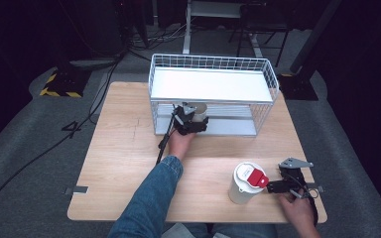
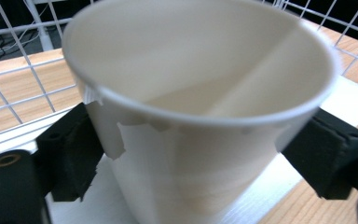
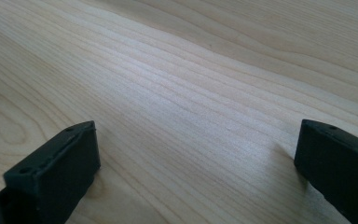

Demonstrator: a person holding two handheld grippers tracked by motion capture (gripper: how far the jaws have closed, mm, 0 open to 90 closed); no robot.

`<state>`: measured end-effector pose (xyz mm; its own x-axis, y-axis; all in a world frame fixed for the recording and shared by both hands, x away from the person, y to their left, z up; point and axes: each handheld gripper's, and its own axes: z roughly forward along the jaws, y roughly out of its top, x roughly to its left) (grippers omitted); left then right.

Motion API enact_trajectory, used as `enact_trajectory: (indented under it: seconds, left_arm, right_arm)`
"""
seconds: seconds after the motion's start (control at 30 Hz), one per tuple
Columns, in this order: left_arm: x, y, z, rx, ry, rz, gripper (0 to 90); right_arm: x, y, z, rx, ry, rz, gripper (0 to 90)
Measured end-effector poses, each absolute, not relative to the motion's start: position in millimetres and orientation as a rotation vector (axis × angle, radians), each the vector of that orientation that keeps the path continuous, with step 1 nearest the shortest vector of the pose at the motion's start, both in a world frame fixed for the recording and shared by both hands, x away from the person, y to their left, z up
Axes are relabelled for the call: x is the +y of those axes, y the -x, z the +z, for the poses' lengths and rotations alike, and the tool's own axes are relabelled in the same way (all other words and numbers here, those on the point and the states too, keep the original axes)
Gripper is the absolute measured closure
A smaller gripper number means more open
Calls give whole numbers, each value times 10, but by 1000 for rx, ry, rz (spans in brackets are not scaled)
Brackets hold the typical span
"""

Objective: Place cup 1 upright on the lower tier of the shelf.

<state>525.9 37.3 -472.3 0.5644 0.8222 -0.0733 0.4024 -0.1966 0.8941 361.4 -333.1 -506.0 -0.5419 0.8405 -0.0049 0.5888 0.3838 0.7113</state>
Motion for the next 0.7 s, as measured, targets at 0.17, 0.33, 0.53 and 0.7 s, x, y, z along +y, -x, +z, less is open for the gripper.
enact_trajectory:
  seconds: [0.17, 0.33, 0.53, 0.7]
  left_arm:
    - [407, -5210, -4647, 1002, -1797, 530, 57]
    - [452, -5126, -4597, 1008, -1793, 518, 34]
    - [531, -5033, -4565, 1028, -1817, 503, 23]
    - [643, -4860, -4544, 1017, -1829, 491, 25]
  right_arm:
    - [-3331, -3614, -5060, 2283, -1241, 950, 3]
    - [-3331, -3614, -5060, 2283, -1241, 950, 3]
    - [-3331, -3614, -5060, 2283, -1242, 950, 3]
    - [-3332, -3615, -5060, 2283, -1241, 950, 3]
